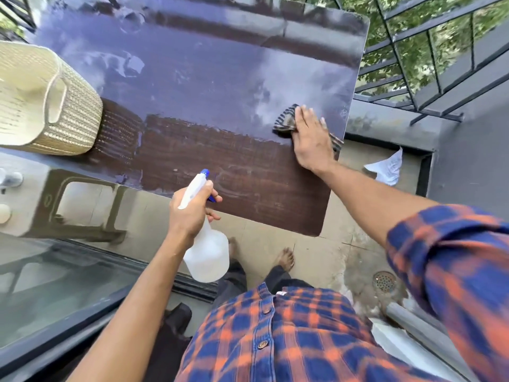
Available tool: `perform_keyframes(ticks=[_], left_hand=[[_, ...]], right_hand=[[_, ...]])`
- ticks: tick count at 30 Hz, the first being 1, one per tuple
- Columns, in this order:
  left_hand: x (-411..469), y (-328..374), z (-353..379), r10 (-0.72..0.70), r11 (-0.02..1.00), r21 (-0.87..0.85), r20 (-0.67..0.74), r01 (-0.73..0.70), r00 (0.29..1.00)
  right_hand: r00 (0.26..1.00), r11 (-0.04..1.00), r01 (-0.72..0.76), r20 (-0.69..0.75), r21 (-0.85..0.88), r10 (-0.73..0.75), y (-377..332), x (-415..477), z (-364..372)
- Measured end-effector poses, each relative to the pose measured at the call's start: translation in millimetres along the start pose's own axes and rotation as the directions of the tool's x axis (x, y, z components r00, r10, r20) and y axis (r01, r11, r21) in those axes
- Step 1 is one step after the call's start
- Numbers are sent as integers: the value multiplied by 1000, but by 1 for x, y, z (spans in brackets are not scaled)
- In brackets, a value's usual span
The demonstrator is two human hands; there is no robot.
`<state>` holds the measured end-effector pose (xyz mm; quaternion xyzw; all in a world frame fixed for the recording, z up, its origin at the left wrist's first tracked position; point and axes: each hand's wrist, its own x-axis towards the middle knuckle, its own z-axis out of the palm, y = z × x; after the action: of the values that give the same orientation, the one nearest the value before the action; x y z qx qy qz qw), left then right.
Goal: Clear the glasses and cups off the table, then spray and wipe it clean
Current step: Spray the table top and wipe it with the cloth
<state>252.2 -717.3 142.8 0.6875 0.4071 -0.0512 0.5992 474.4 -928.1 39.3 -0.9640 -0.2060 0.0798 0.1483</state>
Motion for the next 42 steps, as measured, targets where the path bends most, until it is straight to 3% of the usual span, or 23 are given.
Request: perform_keyframes(ticks=[3, 6, 8, 10, 12, 15, 18, 20, 22, 24, 28, 31, 33, 36, 39, 42], left_hand=[[4, -4, -7, 14, 1000, 11, -7, -13, 1000], [8, -7, -13, 1, 1000, 21, 1, -1, 1000], [10, -8, -16, -4, 1000, 26, 4, 4, 1000], [13, -9, -22, -10, 1000, 30, 17, 9, 1000], [18, -9, -28, -5, 999, 35, 26, 4, 1000], [24, -7, -39, 4, 999, 53, 19, -5, 1000], [27, -2, -50, 20, 999, 38, 15, -21, 1000], [30, -1, -57, 25, 999, 39, 17, -26, 1000], [33, -1, -63, 32, 999, 32, 20, -33, 999], [37, -2, -68, 47, 998, 46, 13, -47, 999], [44, -6, -76, 52, 997, 50, 11, -53, 999], [50, -8, -83, 41, 998, 42, 26, -42, 999], [52, -9, -86, 35, 998, 46, 33, -36, 999], [55, -8, -91, 34, 998, 58, 36, -36, 999], [57, -6, -97, 38, 999, 33, 18, -39, 999], [59, -6, -105, 36, 999, 20, -21, -36, 999]], right_hand=[[980, 982, 186, 72, -6, -186, -52, -16, 21], [878, 888, 459, 131, 38, -460, -78, -69, 40], [819, 836, 545, 175, 58, -546, -68, -112, 44], [816, 832, 553, 169, 49, -552, -39, -138, 39], [884, 889, 457, 98, 29, -458, -7, -137, 30], [991, 988, 127, 20, 82, -129, 18, -87, 14], [997, 992, -79, -15, 99, 80, 0, -16, 4], [993, 987, -119, -5, 109, 121, -30, 21, 8], [999, 995, -43, 21, 87, 41, -67, 35, 19], [989, 989, 136, 57, 59, -139, -104, 24, 36], [859, 871, 481, 142, 102, -491, -141, -60, 59], [777, 798, 597, 191, 80, -600, -107, -120, 60], [840, 851, 525, 149, 28, -522, -69, -125, 53], [981, 981, 185, 50, 60, -188, -34, -82, 37], [988, 978, -147, -32, 147, 153, -47, -16, 24], [975, 965, -214, -21, 153, 219, -98, 32, 32]])
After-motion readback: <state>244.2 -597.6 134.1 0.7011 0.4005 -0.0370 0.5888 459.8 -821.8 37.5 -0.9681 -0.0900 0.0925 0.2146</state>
